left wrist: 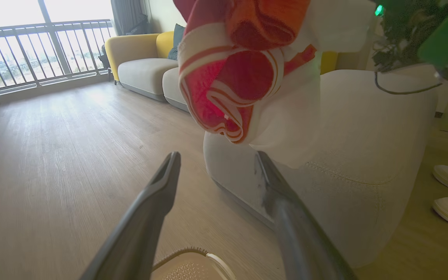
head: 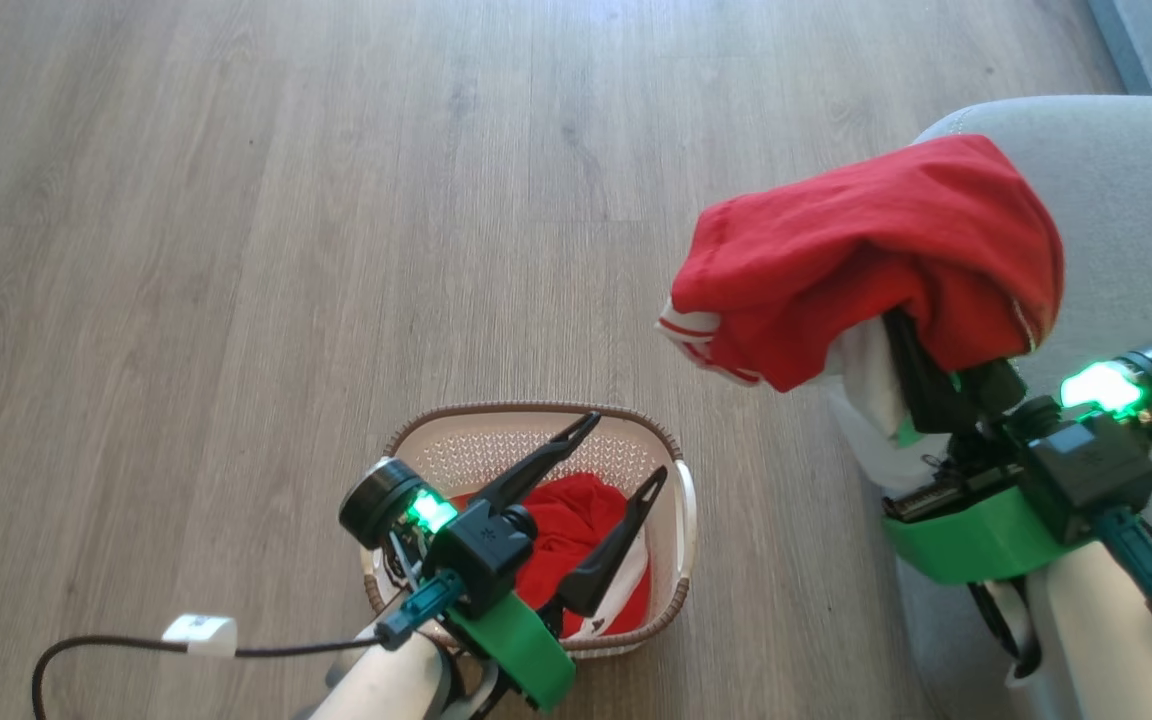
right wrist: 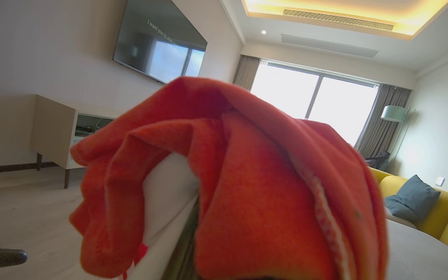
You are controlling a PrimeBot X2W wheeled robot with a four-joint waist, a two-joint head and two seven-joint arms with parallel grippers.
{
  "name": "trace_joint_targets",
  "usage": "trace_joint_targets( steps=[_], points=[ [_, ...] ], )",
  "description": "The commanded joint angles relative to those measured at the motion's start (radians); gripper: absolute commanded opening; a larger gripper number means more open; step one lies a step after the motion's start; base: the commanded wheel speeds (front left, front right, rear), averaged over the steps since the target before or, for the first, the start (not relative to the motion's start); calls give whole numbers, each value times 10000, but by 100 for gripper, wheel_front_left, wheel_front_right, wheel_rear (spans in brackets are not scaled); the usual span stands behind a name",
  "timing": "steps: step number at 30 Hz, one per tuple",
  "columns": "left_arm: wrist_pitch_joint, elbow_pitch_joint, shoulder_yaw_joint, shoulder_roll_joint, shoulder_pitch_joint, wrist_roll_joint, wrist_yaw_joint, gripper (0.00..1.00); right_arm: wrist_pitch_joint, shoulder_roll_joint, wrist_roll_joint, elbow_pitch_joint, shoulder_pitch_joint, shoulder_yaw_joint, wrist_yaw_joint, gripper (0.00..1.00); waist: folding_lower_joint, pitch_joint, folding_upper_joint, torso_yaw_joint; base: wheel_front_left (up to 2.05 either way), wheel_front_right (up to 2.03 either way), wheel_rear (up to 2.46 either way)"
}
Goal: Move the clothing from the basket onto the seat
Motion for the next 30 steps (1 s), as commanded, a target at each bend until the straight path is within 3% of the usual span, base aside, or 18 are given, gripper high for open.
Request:
trace_joint_targets(
  steps=[1, 22, 30],
  points=[
    [-95, -215, 249, 139, -263, -11, -10, 100, -92, -92, -71, -423, -382, 41, -2, 0, 0, -1, 0, -26, 0, 0, 0],
    [-95, 346, 349, 156, 677, 283, -10, 100, -92, -90, -203, -430, 16, -507, -2, 0, 0, -84, 0, -513, 0, 0, 0],
    [-95, 136, 434, 156, 702, 310, -10, 100, -92, -96, -295, -450, 21, -724, -2, 0, 0, -7, 0, -1222, 0, 0, 0]
  ],
)
